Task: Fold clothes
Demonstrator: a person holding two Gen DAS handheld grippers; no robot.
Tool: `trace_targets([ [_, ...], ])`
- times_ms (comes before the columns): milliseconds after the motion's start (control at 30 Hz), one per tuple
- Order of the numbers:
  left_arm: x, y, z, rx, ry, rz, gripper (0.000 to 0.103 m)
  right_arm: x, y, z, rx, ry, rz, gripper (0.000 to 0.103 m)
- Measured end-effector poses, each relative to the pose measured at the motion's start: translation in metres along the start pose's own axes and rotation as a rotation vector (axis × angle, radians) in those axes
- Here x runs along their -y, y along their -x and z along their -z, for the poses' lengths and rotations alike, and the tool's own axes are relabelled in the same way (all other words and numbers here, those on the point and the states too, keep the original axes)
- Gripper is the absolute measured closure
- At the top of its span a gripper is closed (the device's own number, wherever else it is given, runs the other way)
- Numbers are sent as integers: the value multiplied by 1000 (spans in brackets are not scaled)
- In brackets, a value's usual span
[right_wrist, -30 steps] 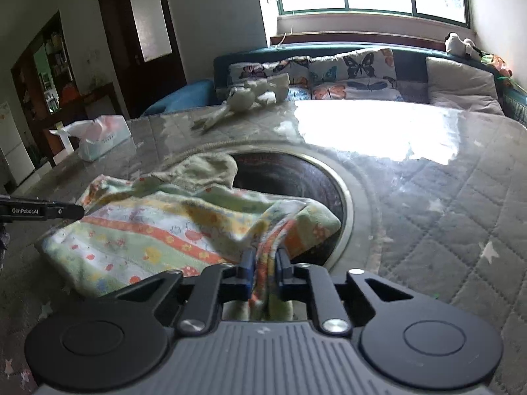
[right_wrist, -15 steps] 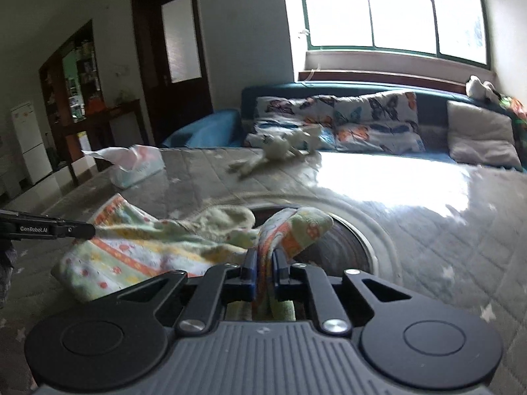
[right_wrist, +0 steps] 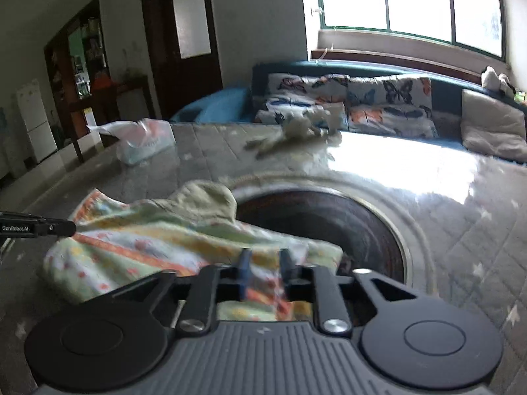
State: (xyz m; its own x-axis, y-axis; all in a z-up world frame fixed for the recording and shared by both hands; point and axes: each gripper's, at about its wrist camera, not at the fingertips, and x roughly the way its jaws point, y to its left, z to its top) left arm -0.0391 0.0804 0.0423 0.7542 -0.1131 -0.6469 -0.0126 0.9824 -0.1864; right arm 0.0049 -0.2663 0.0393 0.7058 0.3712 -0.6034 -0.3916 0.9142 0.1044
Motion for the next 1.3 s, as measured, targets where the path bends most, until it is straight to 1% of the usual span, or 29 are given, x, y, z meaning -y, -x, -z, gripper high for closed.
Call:
trace_targets([
  [67,-2,-3,2,-8,-4,-7,92,6,-3,7,-15,-12,13,53],
  [100,-3,-5,3,-11,-6,-11,91,9,-5,10,-23,-19,16,51],
  [233,-3,-6,4,-15,-8,-31,85,19,-16,17,-50,-53,24,49],
  [300,-5,-6,4,-12,0,-41,76,22,-21,20,-59,-77,14,41],
  [333,-6,-7,3,-14,7,-45,64,23,-23,20,-60,-83,13,39],
  [367,-7,-8,3,-17,13,-49,59,25,-26,21,-61,-90,12,38],
  [400,-9,-8,2,-19,19,-53,59,26,-28,22,-61,-98,9,35],
  [433,-10,-9,2,-22,26,-57,58,27,-30,22,-59,-108,6,35],
  [500,-12,-11,1,-29,41,-60,52,29,-33,22,-54,-124,1,33],
  [633,-12,-19,-2,-41,46,-57,49,25,-38,19,-48,-119,-20,34],
  [667,-12,-21,-2,-41,43,-54,49,22,-39,19,-49,-112,-22,37],
  [700,-11,-22,-3,-42,39,-51,50,20,-40,18,-49,-109,-28,46],
  [733,-10,-24,-4,-43,35,-48,51,19,-40,18,-49,-111,-36,51],
  [767,-9,-25,-5,-44,29,-43,54,18,-41,17,-49,-113,-43,60],
  [800,-7,-27,-5,-44,22,-38,61,16,-42,17,-50,-114,-48,69],
  [833,-6,-28,-6,-46,16,-31,74,15,-43,17,-53,-114,-48,74],
  [867,-5,-29,-6,-48,15,-23,85,14,-43,16,-52,-117,-47,83],
  [900,-5,-29,-7,-50,24,-11,89,14,-42,16,-47,-122,-45,91],
  [967,-5,-26,-8,-40,39,-3,94,14,-38,14,-31,-127,-46,93],
  [1167,0,3,-11,29,21,-14,95,3,-19,-2,34,-89,-63,95],
  [1300,-1,26,-15,76,21,-29,95,-15,-15,-17,66,-51,-96,95],
])
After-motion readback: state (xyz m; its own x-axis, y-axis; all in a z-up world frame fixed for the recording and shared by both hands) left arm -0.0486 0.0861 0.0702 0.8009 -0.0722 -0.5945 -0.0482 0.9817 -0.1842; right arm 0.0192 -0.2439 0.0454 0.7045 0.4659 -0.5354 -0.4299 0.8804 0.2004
